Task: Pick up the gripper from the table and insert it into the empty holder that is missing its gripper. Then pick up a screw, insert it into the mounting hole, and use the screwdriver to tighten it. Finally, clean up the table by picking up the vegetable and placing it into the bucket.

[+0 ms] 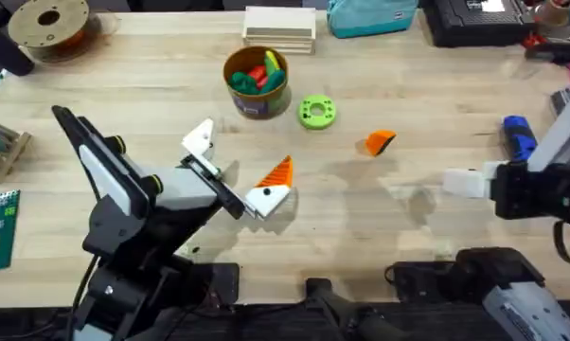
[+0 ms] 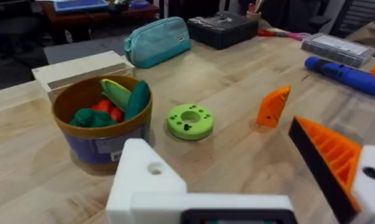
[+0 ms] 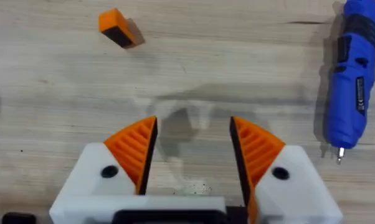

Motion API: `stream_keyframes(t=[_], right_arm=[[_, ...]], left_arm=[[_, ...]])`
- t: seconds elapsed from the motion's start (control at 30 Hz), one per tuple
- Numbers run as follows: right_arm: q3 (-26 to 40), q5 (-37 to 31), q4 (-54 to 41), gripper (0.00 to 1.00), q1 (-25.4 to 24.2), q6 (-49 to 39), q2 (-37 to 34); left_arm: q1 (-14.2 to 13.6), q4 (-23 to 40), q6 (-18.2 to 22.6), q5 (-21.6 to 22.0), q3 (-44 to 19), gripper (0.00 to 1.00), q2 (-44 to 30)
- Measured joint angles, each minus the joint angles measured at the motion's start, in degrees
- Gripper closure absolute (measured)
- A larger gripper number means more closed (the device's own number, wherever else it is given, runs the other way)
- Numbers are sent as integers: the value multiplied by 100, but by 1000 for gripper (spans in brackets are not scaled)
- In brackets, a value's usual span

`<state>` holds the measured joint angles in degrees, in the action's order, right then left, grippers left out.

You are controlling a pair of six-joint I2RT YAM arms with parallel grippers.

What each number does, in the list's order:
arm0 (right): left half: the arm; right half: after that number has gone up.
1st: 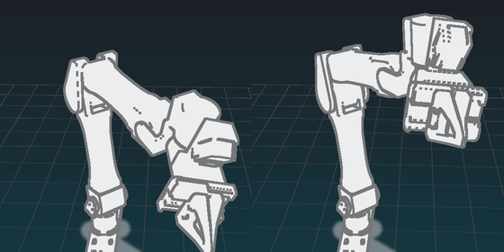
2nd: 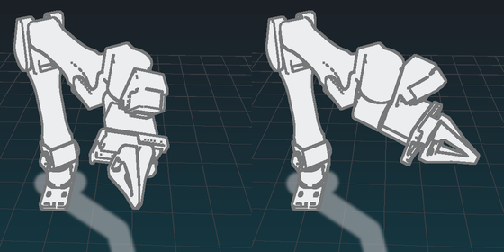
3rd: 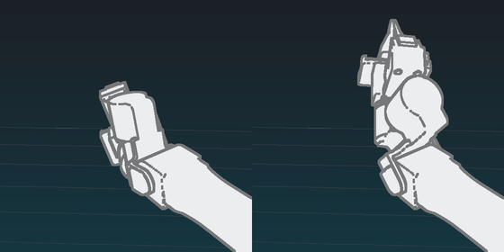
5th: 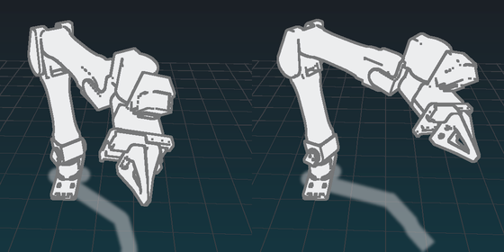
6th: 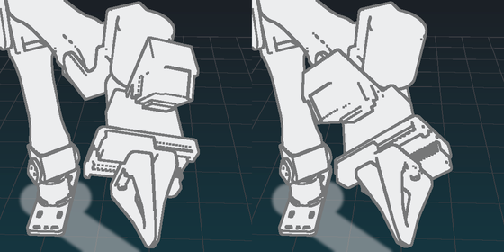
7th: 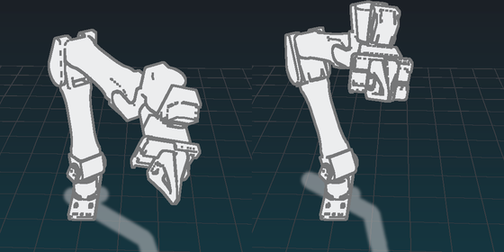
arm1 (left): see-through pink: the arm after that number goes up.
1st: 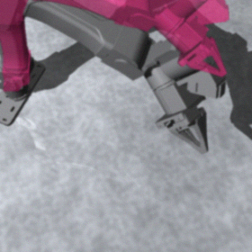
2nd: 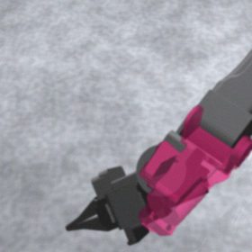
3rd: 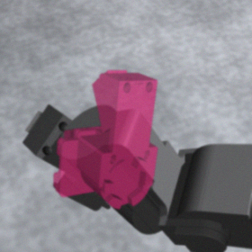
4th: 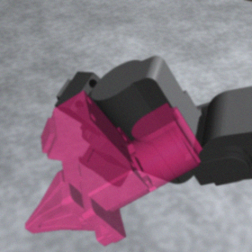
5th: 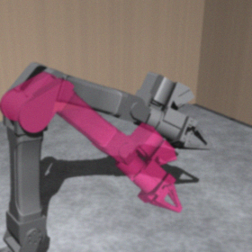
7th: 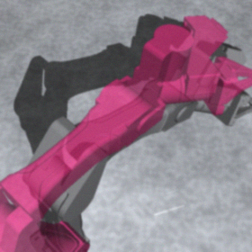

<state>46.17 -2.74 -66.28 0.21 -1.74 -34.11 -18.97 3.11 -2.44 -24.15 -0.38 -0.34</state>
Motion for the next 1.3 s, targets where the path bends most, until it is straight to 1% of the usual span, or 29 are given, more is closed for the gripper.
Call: stream_keyframes(t=[0.83, 0.93, 0.97, 1.03, 1.1, 1.3], right_arm=[[0, -2, 0, 296, 0, 0, 0], [-2, 4, 261, 297, 0, -2, 0], [0, 250, 1099, 296, -2, 18, 0], [0, 540, 1501, 296, -1, 31, 0], [2, 798, 1663, 296, -2, 46, -2], [12, 1447, 1698, 296, 2, 177, -45]], left_arm=[[-29, 0, -22, -1, 0, 16, 0], [-29, 0, -22, -1, 0, 15, -2], [-29, 0, -22, 0, 0, 16, -2], [-29, 0, -22, 0, 0, 15, -2], [-29, 0, -22, 1, 0, 15, 0], [-29, 0, -22, 1, 0, 15, -2]])
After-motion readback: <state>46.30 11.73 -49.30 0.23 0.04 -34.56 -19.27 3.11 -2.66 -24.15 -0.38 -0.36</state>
